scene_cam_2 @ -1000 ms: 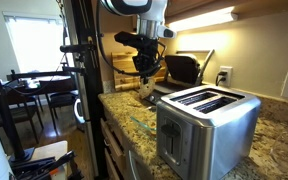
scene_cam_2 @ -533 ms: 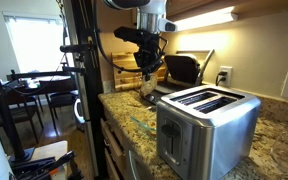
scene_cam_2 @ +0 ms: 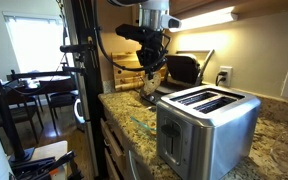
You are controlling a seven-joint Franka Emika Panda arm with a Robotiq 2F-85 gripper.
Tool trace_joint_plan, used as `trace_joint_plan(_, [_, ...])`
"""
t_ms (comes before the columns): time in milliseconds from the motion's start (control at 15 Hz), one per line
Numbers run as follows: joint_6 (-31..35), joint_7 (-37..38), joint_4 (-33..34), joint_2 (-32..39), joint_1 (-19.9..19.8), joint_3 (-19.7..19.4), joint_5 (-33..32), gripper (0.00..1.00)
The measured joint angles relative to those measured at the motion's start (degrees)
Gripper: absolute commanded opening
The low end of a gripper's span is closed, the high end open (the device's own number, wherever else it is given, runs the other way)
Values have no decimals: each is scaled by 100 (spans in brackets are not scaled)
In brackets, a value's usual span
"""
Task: Put a slice of bread in the left slot of the toaster
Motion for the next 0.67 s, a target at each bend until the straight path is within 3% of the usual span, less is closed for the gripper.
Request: trace_joint_plan(667, [158, 0, 0, -191, -17, -144, -2, 6])
